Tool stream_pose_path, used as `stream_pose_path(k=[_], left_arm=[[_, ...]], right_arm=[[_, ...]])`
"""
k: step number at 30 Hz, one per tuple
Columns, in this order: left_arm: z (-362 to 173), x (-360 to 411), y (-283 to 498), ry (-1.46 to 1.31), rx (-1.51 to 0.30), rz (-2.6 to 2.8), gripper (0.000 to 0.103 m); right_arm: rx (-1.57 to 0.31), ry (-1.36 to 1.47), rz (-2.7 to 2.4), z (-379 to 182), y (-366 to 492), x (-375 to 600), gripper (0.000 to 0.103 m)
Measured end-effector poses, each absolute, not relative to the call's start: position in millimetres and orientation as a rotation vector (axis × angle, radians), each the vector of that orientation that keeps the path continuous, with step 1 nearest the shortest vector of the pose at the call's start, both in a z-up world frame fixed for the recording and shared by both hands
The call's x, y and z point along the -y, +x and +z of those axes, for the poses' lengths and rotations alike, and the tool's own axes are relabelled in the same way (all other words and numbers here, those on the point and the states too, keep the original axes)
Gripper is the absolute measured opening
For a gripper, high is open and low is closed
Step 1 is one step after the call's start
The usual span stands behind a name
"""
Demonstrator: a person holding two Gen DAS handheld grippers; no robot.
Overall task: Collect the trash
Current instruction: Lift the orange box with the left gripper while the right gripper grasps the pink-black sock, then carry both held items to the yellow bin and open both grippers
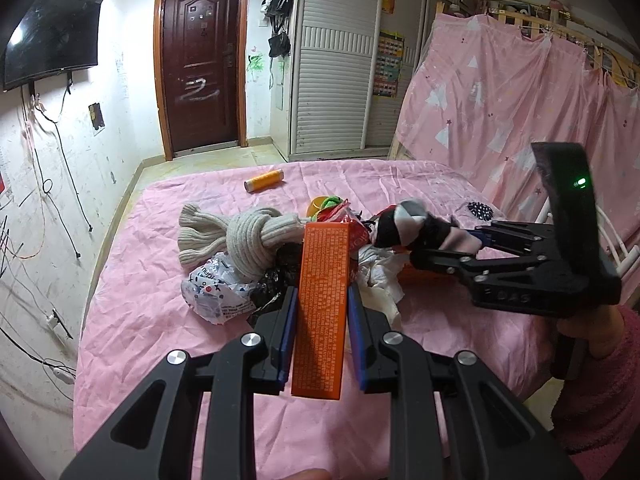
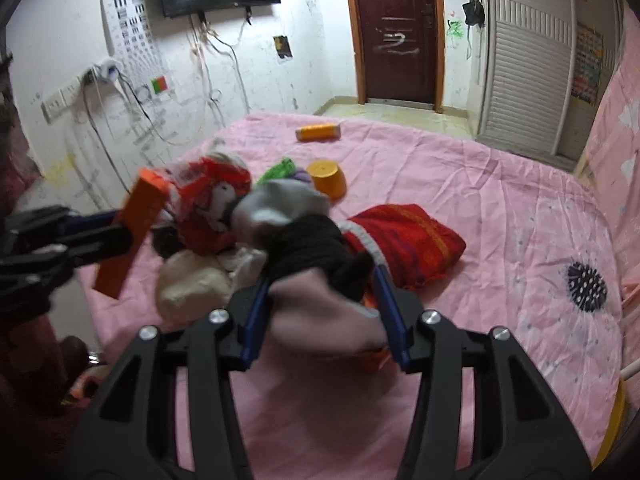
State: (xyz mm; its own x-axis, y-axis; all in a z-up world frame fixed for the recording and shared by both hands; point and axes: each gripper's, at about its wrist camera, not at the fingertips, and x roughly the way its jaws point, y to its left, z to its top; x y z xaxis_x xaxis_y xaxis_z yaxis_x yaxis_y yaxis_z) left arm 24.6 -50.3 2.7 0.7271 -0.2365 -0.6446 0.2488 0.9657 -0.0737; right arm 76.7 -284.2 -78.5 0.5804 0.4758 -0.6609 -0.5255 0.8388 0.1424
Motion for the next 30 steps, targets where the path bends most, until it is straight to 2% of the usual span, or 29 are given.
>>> stream_pose_path(k=[1, 2, 3, 7, 18, 30], left_arm=[[3.0, 50.8, 24.6, 0.019, -0.709, -0.268, 0.017], [3.2, 51.4, 24.4, 0.02, -0.709, -0.269, 0.017], [4.0, 52.5, 24.1, 0.024, -0.707, -0.27, 0.017], [9.0, 58.5, 21.2, 0.042, -0.687, -0.268, 0.017], [33.2, 81.0, 6.2, 0.078, -0.617, -0.284, 0.017], [57.4, 169.3, 24.8, 0.112, -0.586, -0.458, 0.017]], right_arm=[[-0.743, -0.069, 0.584, -76.6, 75.0, 285.9, 0.048], [-0.729, -0.072, 0.569, -74.6, 73.3, 288.0, 0.04], [-0.722, -0.07, 0.571, -72.9, 71.8, 289.9, 0.038], [-0.721, -0.043, 0.588, -73.0, 70.9, 295.9, 0.034], [-0.63, 0.091, 0.6, -51.5, 60.9, 332.2, 0.033], [-0.495, 0.182, 0.361, -20.0, 43.9, 435.1, 0.033]])
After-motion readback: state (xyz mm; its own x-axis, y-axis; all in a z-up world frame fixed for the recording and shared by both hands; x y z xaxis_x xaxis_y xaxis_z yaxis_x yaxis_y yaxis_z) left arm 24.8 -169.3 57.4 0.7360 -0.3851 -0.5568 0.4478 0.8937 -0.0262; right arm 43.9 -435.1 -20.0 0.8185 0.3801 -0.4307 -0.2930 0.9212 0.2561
